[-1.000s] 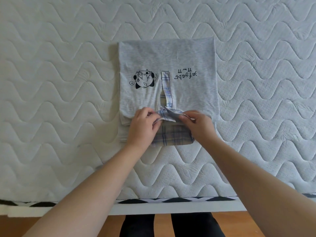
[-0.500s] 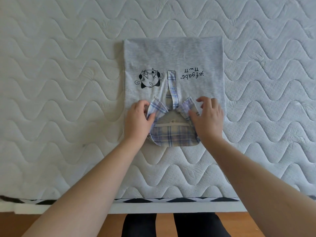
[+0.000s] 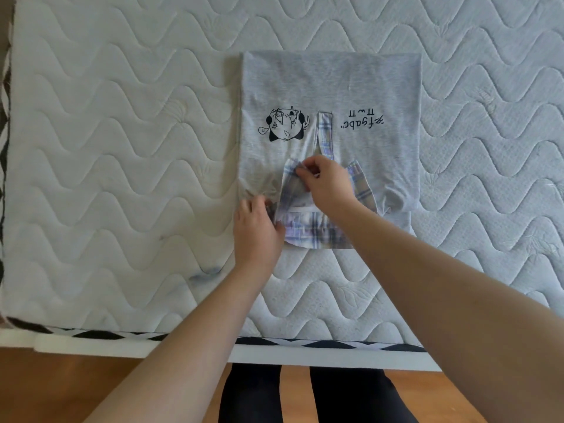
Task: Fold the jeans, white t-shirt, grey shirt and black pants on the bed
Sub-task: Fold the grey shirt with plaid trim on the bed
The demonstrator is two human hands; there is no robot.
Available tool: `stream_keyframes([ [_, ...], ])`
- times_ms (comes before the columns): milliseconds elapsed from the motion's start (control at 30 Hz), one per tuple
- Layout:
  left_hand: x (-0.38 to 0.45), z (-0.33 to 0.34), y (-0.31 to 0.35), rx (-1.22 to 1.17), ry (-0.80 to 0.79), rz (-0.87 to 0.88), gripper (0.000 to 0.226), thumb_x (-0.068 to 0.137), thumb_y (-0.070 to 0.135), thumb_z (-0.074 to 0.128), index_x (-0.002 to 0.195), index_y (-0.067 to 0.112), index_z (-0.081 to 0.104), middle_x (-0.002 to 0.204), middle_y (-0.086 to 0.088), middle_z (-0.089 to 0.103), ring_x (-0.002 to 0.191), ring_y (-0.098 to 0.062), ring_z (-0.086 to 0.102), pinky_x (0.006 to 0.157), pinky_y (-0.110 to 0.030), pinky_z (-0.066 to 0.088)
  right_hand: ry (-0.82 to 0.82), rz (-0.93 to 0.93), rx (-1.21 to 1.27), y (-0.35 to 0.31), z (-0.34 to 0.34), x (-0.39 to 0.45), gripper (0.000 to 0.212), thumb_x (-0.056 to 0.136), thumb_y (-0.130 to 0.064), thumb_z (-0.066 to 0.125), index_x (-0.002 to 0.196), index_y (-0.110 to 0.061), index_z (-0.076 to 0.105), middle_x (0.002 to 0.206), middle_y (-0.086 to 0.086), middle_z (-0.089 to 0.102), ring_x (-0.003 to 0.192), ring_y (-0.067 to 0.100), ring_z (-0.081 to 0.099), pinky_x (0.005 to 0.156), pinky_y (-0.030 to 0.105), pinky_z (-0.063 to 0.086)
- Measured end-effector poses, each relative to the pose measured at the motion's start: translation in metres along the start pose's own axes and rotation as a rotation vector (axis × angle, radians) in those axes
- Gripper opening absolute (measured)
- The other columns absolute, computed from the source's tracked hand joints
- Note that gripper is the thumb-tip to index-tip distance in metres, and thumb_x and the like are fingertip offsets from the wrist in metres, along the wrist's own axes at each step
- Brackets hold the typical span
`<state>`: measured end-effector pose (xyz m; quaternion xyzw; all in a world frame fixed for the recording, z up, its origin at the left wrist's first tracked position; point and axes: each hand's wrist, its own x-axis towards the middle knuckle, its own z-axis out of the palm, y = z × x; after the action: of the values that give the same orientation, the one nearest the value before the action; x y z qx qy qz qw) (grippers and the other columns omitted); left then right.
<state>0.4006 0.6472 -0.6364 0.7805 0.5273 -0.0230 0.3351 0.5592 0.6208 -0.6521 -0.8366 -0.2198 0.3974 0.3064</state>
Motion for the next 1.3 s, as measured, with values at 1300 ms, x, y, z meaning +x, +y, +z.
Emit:
stream_keyframes([
  [1300, 0.008, 0.0, 0.008, -1.639, -0.159, -0.618, 0.018, 0.105, 0.02, 0.044, 0.099, 0.028, 0.06, 0.089, 0.007, 0.076, 0.081, -0.008, 0.073, 0.077, -0.034, 0.052, 0.07, 0.589, 1.413, 0.086, -0.073, -0.083, 0.015, 0.098, -0.025, 0.056, 0.103, -0.013, 0.064, 0.084, 0.003, 0.075, 0.074, 0.015, 0.073, 0.065, 0.03, 0.06],
])
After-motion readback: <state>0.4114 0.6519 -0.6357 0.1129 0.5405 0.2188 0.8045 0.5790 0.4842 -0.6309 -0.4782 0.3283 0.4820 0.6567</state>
